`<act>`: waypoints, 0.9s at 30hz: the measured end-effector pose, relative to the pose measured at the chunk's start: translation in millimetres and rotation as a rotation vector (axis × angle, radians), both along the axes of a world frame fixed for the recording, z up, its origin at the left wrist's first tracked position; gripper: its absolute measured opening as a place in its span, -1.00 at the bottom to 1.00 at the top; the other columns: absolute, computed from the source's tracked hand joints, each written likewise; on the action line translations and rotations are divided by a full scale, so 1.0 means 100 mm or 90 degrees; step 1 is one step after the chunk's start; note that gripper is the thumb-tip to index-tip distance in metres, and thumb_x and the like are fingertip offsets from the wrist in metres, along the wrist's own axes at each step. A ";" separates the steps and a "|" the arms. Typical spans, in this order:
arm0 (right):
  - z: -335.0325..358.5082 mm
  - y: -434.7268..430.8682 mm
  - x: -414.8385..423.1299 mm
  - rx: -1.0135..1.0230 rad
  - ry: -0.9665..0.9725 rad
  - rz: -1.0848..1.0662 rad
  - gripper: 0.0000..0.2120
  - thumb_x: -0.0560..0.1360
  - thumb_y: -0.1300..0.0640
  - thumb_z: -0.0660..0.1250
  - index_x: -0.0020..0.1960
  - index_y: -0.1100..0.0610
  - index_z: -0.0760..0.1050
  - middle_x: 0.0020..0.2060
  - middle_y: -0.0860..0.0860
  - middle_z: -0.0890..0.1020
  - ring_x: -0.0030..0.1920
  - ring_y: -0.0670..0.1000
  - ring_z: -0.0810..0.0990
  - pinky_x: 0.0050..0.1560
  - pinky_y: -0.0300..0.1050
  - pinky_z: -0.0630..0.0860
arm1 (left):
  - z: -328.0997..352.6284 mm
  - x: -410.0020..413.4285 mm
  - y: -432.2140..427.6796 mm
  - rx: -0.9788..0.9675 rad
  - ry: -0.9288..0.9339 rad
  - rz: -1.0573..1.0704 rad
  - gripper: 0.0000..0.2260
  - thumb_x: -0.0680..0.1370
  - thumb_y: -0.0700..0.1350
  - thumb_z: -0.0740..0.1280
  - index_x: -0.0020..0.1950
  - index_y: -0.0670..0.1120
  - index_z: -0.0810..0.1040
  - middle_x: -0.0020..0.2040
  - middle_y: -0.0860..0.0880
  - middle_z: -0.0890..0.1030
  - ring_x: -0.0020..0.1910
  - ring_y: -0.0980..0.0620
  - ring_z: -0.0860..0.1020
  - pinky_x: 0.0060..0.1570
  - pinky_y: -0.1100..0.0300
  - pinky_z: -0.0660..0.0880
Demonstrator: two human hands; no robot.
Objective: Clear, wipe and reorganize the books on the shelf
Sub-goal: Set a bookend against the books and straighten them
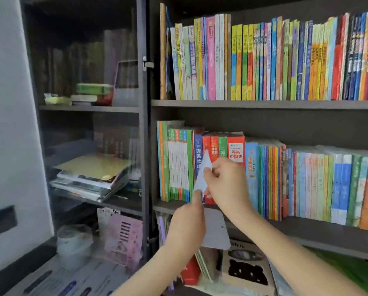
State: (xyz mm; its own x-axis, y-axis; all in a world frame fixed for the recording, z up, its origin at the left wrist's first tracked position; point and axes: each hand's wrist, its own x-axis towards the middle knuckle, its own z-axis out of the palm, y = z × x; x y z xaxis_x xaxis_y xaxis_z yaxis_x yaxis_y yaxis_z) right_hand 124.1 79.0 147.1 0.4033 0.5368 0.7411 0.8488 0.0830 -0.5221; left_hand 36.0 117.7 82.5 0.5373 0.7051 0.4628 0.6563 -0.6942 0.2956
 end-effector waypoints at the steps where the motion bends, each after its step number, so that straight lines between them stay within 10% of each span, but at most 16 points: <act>1: 0.01 0.12 0.02 -0.015 0.001 0.008 -0.77 0.56 0.15 0.28 -0.26 0.13 0.36 -0.37 0.04 0.55 -0.36 -0.01 0.63 -0.40 -0.08 0.55 | 0.03 0.04 0.11 0.016 0.012 0.019 -0.57 0.62 -0.22 0.13 0.47 -0.09 0.11 -0.20 -0.03 0.52 -0.22 -0.09 0.50 -0.38 0.20 0.27; 4: 0.00 0.48 0.11 -0.044 0.015 0.065 -0.80 0.56 0.08 0.29 -0.19 0.14 0.41 -0.30 0.02 0.59 -0.31 -0.02 0.63 -0.32 -0.06 0.60 | -0.01 0.10 0.45 0.075 0.012 0.083 -0.53 0.49 -0.16 0.38 0.32 -0.14 0.25 -0.26 0.00 0.59 -0.30 0.03 0.58 -0.42 0.32 0.22; 9: 0.02 0.88 0.32 -0.036 -0.204 0.066 -0.73 0.61 0.06 0.20 -0.16 0.15 0.55 -0.41 -0.06 0.49 -0.43 -0.12 0.43 -0.41 -0.23 0.25 | -0.13 0.03 0.79 -0.082 -0.106 0.153 -0.91 0.63 -0.23 0.09 0.09 -0.09 0.20 -0.26 0.05 0.49 -0.18 -0.05 0.57 -0.35 0.25 0.29; 13: -0.07 1.39 0.59 -0.019 -0.512 0.015 -0.91 0.36 0.18 0.48 -0.14 0.16 0.65 -0.25 0.03 0.66 -0.21 0.08 0.63 -0.05 0.00 0.56 | -0.10 -0.11 0.88 -0.081 -0.253 0.247 -0.86 0.63 -0.23 0.08 -0.05 -0.09 0.12 -0.39 0.04 0.34 -0.33 -0.07 0.41 -0.41 0.14 0.22; 16: -0.19 1.76 0.73 -0.122 -0.844 0.013 -0.56 0.25 0.14 0.52 0.12 0.16 0.62 0.15 0.14 0.62 0.22 0.19 0.55 0.39 0.26 0.15 | -0.08 -0.20 0.91 -0.066 -0.270 0.290 -0.87 0.62 -0.26 0.10 -0.05 -0.12 0.14 -0.42 0.03 0.33 -0.43 -0.01 0.32 -0.50 0.25 0.13; 20: -0.36 2.14 0.75 -0.300 -1.155 -0.007 -0.42 0.55 0.10 0.21 0.53 0.12 0.14 0.53 0.13 0.14 0.53 0.18 0.04 0.39 0.33 -0.35 | -0.10 -0.24 0.97 -0.068 -0.278 0.366 -0.83 0.61 -0.28 0.10 -0.05 -0.08 0.13 -0.42 0.01 0.35 -0.47 0.05 0.31 -0.52 0.25 0.12; 27: -0.57 2.49 0.60 -0.265 -1.304 -0.013 -0.44 0.48 0.11 0.38 0.45 0.05 0.31 0.42 0.09 0.33 0.45 0.21 0.21 0.46 0.34 -0.11 | -0.26 -0.13 1.09 -0.093 -0.223 0.426 -0.83 0.62 -0.27 0.10 -0.05 -0.07 0.12 -0.41 0.01 0.34 -0.47 0.06 0.33 -0.53 0.28 0.15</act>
State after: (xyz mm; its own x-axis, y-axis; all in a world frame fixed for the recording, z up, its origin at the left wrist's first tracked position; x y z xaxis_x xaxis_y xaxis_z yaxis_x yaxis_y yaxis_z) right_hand 184.2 328.4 89.7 -0.6429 0.7582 -0.1086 0.0969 0.2211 0.9704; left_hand 23.2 226.3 56.4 -0.1864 0.8952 0.4047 0.7736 -0.1202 0.6222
